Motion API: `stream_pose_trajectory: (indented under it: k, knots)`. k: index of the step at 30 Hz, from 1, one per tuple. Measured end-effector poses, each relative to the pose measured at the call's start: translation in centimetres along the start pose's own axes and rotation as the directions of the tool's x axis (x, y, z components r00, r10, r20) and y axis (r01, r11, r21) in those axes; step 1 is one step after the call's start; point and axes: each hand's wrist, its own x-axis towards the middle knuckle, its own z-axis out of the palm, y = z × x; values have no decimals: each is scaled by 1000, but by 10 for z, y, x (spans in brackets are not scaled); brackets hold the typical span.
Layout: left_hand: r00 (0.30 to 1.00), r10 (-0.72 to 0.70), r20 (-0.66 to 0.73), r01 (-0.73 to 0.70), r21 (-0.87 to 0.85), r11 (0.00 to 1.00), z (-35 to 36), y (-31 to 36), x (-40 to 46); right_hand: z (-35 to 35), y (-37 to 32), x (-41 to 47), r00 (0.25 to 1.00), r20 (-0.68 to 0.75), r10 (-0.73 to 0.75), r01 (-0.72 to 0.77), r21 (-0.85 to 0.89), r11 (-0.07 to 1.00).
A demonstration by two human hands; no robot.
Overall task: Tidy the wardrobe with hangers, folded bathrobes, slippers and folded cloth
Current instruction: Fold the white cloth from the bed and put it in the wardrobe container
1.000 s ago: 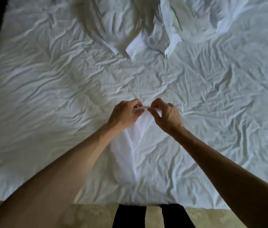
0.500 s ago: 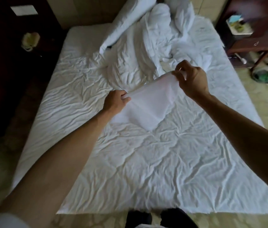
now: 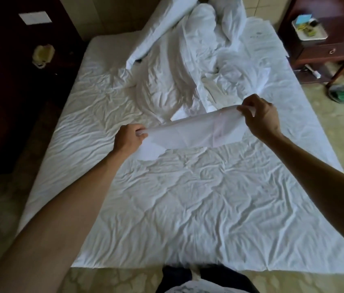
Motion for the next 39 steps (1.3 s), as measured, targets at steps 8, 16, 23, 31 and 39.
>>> stream_pose_trajectory:
  k: [8,16,23,31,39]
  knots:
    - [952,-196,237,175,108,979,116,-57,-65,73,99,-133,906,388,169,-148,-85,985]
    - [795,-300,527,197,243,950,248,-104,-149,115,174,-260,666,692,280,-155,-238,959]
    - [693,-309,651,185,253,949,326,-142,-198,155,204,-322,532,788,309,-79,-317,945]
    - [539,-208,816,131,163,978,339,-177,-201,185,181,-332,337,818,465,-94,-463,882]
    - [684,-404,608,402,147,904,302,-208,-136,265,36,-327,363,867,342,-174,-298,939]
